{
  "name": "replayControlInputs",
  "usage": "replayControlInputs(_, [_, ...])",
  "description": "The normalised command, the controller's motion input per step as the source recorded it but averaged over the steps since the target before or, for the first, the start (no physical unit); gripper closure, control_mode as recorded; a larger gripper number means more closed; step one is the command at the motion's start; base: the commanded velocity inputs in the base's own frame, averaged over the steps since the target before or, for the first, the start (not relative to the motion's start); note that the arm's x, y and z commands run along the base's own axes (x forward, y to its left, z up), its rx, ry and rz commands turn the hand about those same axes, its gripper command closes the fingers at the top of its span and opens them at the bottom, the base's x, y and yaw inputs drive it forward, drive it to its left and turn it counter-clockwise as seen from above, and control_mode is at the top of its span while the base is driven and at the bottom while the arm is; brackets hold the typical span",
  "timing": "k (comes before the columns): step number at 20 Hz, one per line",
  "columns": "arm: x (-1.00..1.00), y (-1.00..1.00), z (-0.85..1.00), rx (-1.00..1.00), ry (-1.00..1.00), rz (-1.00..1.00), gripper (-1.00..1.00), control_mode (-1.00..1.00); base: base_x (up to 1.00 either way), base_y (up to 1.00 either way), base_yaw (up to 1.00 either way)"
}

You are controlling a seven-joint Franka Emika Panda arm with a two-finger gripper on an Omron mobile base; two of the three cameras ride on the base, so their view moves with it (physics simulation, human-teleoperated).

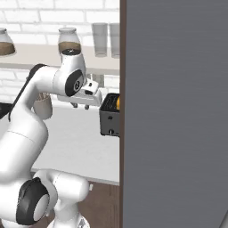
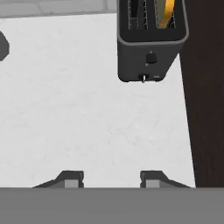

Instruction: Start the toaster. Once the lever pops up, take the bread to the plate on the dining counter.

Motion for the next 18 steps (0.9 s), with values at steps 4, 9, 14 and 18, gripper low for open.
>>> replayControlInputs(4, [-0.16,0.02,-0.04,0.00,0.00,0.00,-1.00,-1.00,0.00,0.00,0.00])
replayControlInputs(9, [-0.03,-0.05,-0.30,0.00,-0.07,0.10,-1.00,-1.00,0.00,0.00,0.00])
replayControlInputs(14, [0.00,-0.01,-0.53,0.00,-0.04,0.16,-1.00,-1.00,0.00,0.00,0.00])
replayControlInputs(18, [0.21,-0.02,-0.46,0.00,0.00,0.04,-1.00,-1.00,0.00,0.00,0.00])
